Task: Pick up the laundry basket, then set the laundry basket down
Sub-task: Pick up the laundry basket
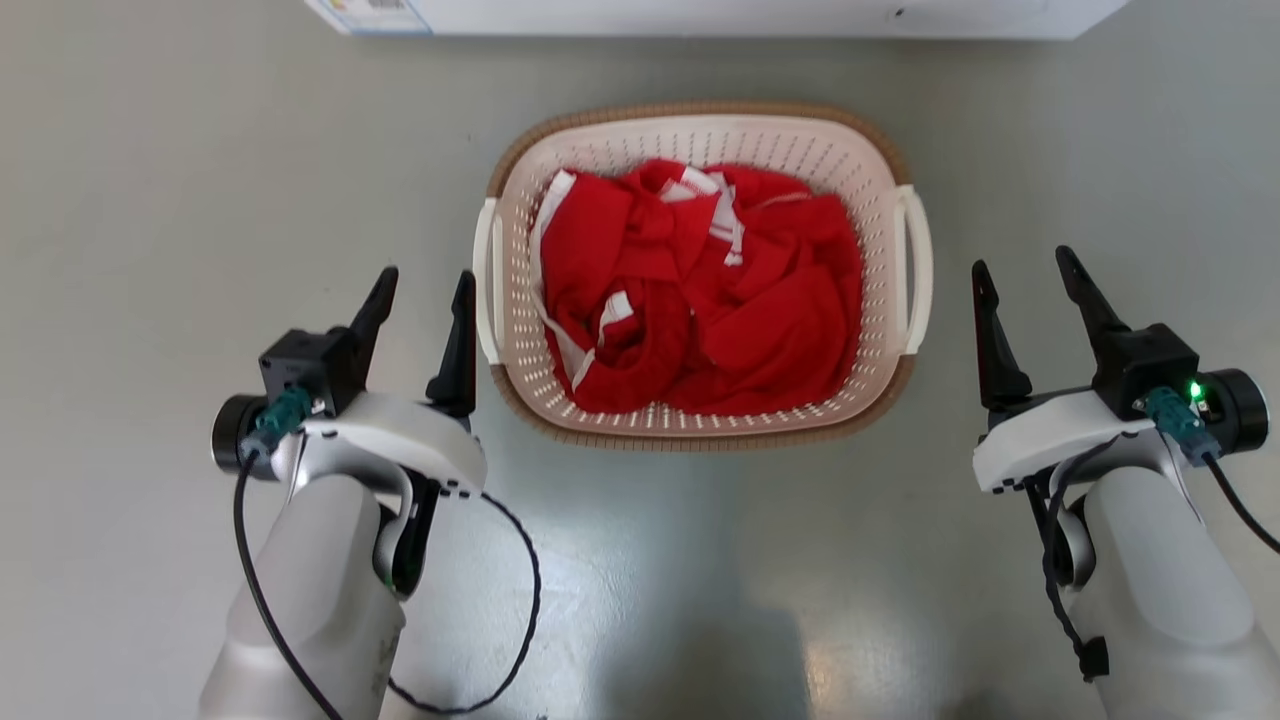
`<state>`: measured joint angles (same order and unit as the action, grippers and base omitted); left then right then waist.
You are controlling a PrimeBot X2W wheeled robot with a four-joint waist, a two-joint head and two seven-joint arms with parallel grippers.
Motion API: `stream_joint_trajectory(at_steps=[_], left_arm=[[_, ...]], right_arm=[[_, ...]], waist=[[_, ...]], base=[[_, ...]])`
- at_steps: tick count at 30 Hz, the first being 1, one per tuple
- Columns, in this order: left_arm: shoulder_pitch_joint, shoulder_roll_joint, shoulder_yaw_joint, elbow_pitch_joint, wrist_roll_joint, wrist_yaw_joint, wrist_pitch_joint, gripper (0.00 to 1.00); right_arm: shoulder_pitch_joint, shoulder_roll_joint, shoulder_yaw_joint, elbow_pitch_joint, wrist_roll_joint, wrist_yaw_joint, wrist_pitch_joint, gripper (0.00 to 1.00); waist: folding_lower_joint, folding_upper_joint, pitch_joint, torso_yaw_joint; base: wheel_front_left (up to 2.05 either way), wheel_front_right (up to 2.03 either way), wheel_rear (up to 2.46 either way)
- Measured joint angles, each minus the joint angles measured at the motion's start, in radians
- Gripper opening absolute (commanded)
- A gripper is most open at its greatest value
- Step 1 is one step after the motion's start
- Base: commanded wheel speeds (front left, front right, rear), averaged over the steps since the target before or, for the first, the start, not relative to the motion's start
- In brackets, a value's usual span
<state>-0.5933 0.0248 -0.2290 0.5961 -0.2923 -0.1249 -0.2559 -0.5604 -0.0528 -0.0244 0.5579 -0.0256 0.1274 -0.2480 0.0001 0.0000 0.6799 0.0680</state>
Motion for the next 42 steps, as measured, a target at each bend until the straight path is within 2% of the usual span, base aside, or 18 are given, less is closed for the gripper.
stream_joint_trajectory(at_steps=[15,42], left_arm=[[-0.132,-0.003,-0.119,0.075,-0.149,0.015,-0.001,1.0],[-0.212,-0.003,-0.25,0.126,-0.258,0.057,-0.001,1.0]], right_arm=[[-0.075,-0.007,0.0,0.046,0.011,0.0,0.0,1.0],[-0.115,-0.012,0.01,0.035,0.044,0.0,0.0,1.0]], waist=[[0.0,0.0,0.142,0.031],[-0.0001,0.0,0.261,0.05]], base=[[0.0,0.0,0.0],[0.0,0.0,0.0]])
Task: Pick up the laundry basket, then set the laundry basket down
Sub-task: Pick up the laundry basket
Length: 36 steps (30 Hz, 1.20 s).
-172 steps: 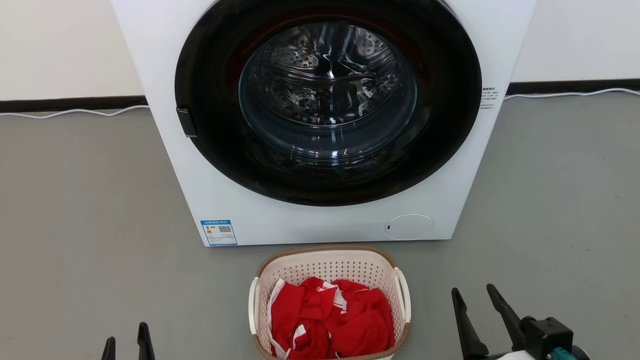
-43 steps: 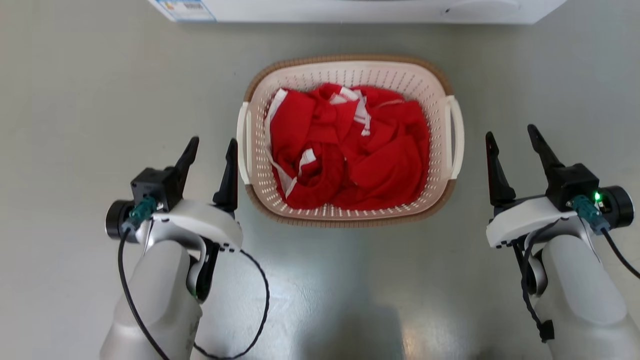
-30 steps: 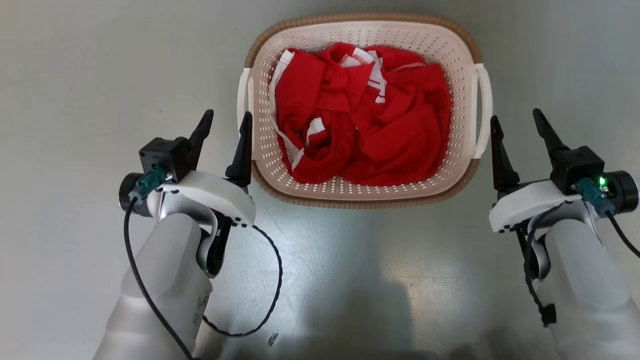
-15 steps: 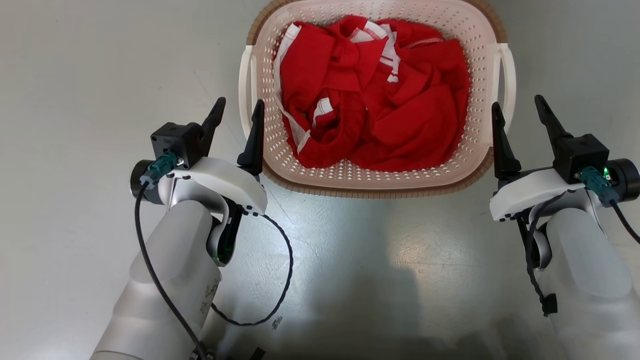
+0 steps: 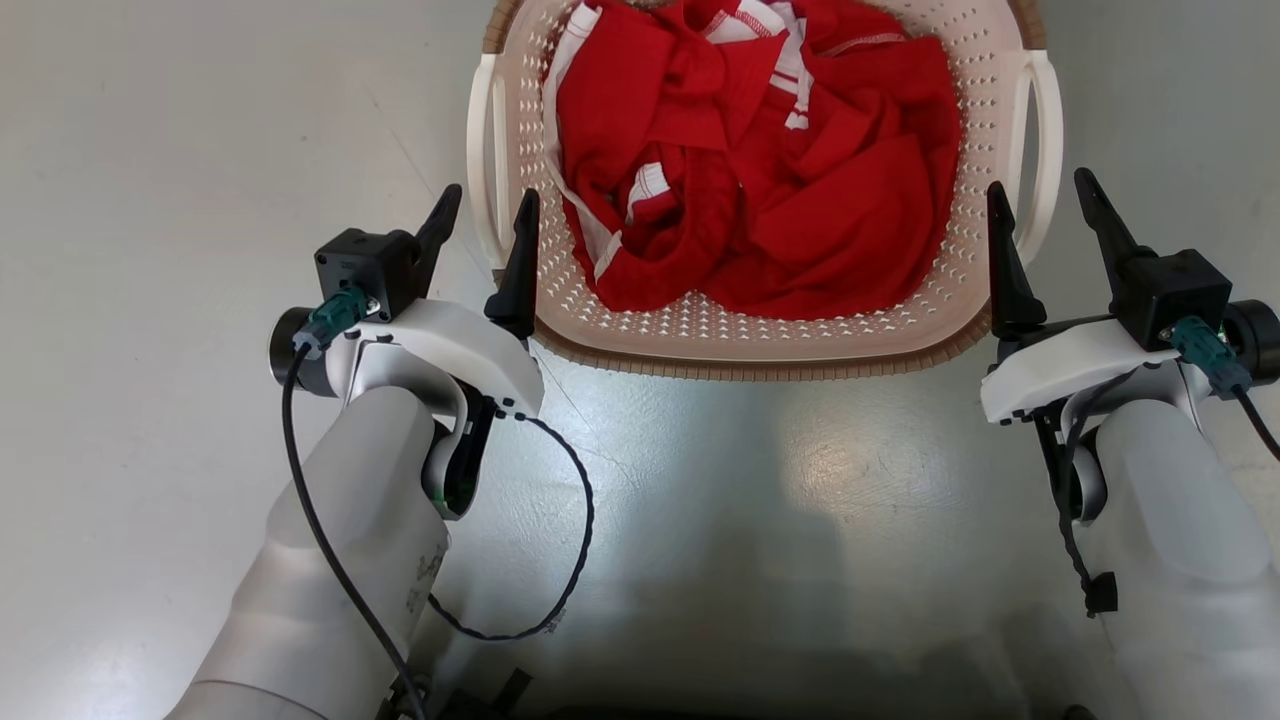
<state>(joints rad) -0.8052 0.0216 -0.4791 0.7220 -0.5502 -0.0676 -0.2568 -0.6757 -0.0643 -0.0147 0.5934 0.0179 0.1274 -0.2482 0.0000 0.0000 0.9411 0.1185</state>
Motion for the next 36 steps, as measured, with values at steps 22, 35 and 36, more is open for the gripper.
stream_joint_trajectory(at_steps=[22,35,36], left_arm=[[-0.071,0.0,-0.053,0.068,-0.014,0.015,0.0,1.0],[-0.072,0.0,-0.062,0.071,-0.02,0.015,0.0,1.0],[-0.072,0.0,-0.062,0.071,-0.02,0.015,0.0,1.0]], right_arm=[[-0.002,-0.001,0.032,-0.014,0.054,0.0,0.0,1.0],[-0.003,-0.001,0.042,-0.008,0.071,0.0,0.0,1.0],[-0.003,-0.001,0.041,-0.005,0.073,0.0,0.0,1.0]], waist=[[0.0,0.0,0.051,-0.007],[0.0001,0.0,0.054,-0.004],[0.0,0.0,0.054,-0.004]], base=[[0.0,0.0,0.0],[0.0,0.0,0.0],[0.0,0.0,0.0]])
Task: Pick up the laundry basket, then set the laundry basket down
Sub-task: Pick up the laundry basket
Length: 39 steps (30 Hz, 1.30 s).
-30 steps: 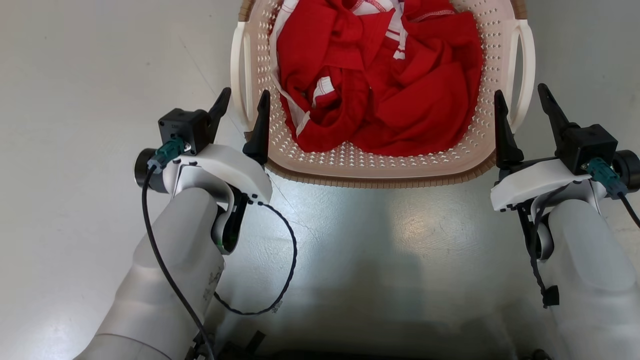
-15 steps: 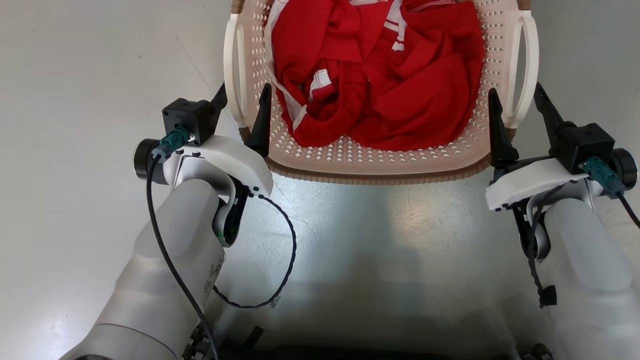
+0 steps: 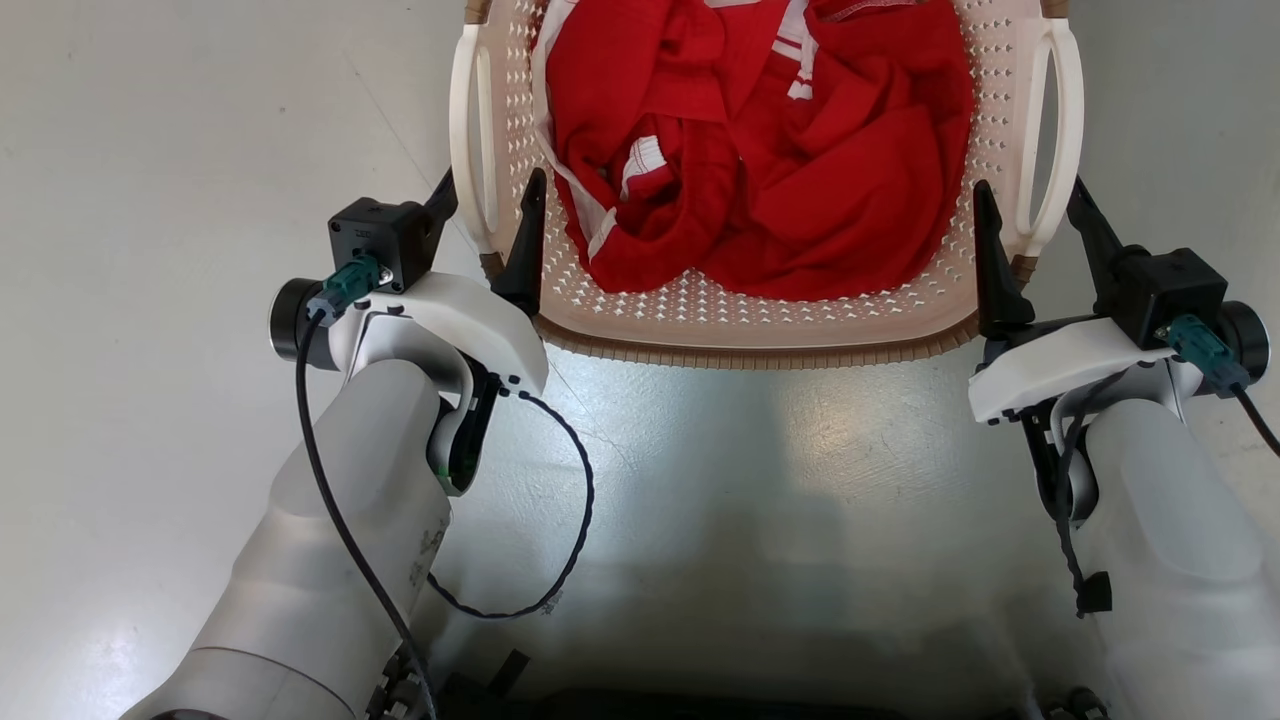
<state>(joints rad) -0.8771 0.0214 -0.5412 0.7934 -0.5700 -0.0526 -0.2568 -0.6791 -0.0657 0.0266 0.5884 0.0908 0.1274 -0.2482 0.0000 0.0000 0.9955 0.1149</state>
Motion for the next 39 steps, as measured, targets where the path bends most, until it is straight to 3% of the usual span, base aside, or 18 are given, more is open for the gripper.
stream_joint_trajectory(at_steps=[3,4,5,6,8,9,10,21,39], left_arm=[[0.0,0.0,-0.002,0.001,0.0,0.0,0.0,1.0],[0.0,0.0,-0.003,0.002,0.0,0.0,0.0,1.0],[0.0,0.0,-0.005,0.002,0.0,0.0,0.0,1.0],[0.0,0.0,-0.007,0.004,0.0,0.0,0.0,0.93],[0.0,0.0,-0.013,0.008,0.0,0.0,0.0,0.45],[-0.001,0.0,-0.017,0.01,0.0,-0.002,0.0,0.18],[-0.001,0.0,-0.018,0.012,0.0,-0.002,0.0,0.0],[-0.011,-0.009,-0.027,0.028,-0.011,0.0,0.0,0.0],[-0.014,-0.005,-0.065,0.174,-0.021,-0.023,0.0,0.0]], right_arm=[[-0.001,0.0,-0.001,0.007,0.012,0.0,0.0,0.96],[-0.002,0.0,-0.002,0.008,0.016,0.0,0.0,0.82],[-0.004,0.0,-0.003,0.01,0.022,0.0,0.0,0.53],[-0.009,0.0,-0.004,0.015,0.031,0.0,0.0,0.4],[-0.017,0.002,-0.005,0.02,0.05,0.001,-0.001,0.04],[-0.019,0.004,-0.006,0.024,0.074,0.001,-0.005,0.0],[-0.021,0.003,-0.006,0.028,0.087,0.001,-0.009,0.0],[-0.023,0.002,0.02,0.052,0.151,0.005,-0.019,0.0],[0.01,0.007,0.134,0.141,0.234,0.003,-0.008,0.0]], waist=[[0.0,0.0,0.0,0.0],[0.0,0.0,0.0,0.0],[0.0,0.0,0.001,-0.001],[0.0,0.0,0.001,-0.001],[0.0,0.0,0.002,-0.001],[0.0,0.0,0.003,-0.001],[0.0,0.0,0.004,0.0],[0.0,0.0,-0.001,-0.003],[0.0,0.0,-0.098,-0.052]], base=[[0.0,0.0,0.0],[0.0,0.0,0.0],[0.0,0.0,0.0],[0.0,0.0,0.0],[0.0,0.0,0.0],[0.0,0.0,0.0],[0.0,0.0,0.0],[0.0,0.0,0.0],[0.0,0.0,0.0]])
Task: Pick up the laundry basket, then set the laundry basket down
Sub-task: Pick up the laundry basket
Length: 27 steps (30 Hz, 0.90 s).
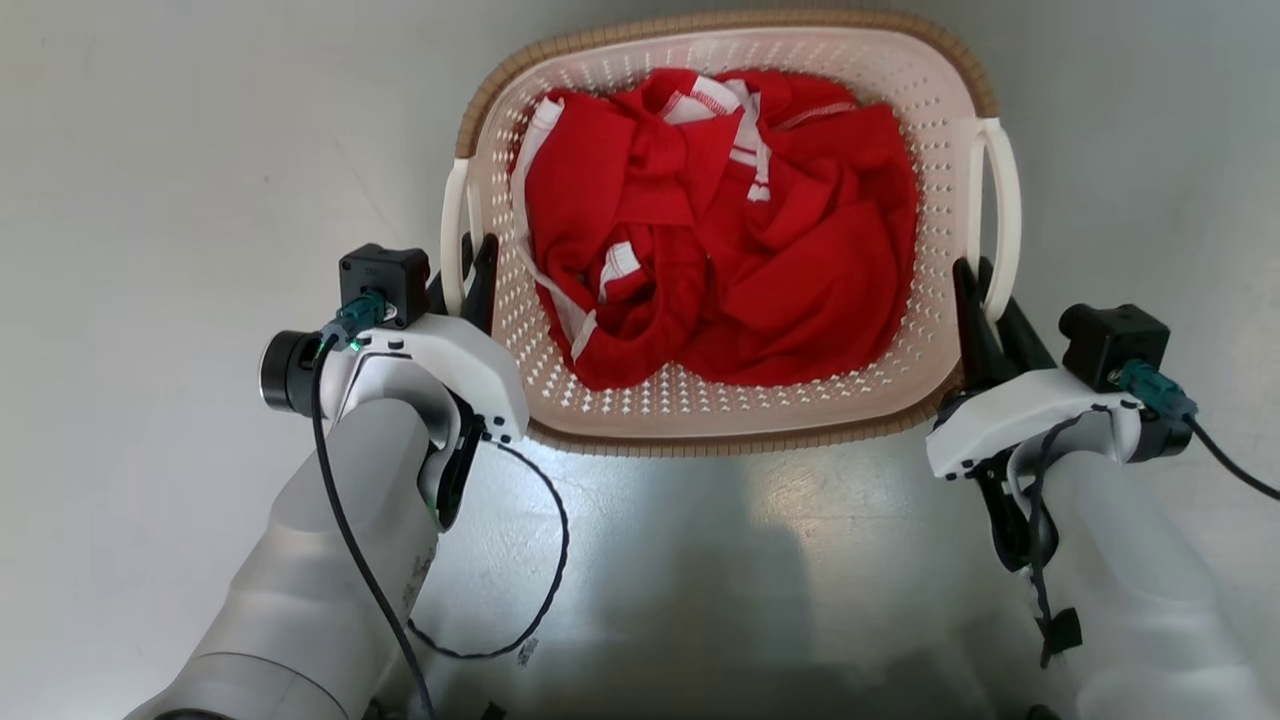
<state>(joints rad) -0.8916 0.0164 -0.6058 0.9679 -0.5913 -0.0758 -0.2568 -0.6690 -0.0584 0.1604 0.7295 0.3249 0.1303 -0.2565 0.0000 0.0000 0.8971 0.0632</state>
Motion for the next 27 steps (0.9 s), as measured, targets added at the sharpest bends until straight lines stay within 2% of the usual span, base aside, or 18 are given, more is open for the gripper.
stream_joint_trajectory(at_steps=[12,18,27], left_arm=[[0.021,-0.003,-0.017,0.106,-0.026,-0.023,0.001,0.0],[0.072,-0.004,-0.041,0.156,-0.053,-0.04,0.003,0.0],[0.177,-0.005,-0.092,0.196,-0.107,-0.044,0.028,0.0]], right_arm=[[0.031,0.007,0.116,0.091,0.093,-0.002,0.0,0.0],[0.065,0.011,0.176,0.129,0.13,-0.002,0.0,0.0],[0.127,0.016,0.292,0.203,0.226,-0.002,0.001,0.0]], waist=[[0.0,0.0,-0.117,-0.039],[0.0,0.0,-0.201,-0.059],[0.0,0.0,-0.351,-0.092]], base=[[0.0,0.0,0.0],[0.0,0.0,0.0],[0.0,0.0,0.0]])
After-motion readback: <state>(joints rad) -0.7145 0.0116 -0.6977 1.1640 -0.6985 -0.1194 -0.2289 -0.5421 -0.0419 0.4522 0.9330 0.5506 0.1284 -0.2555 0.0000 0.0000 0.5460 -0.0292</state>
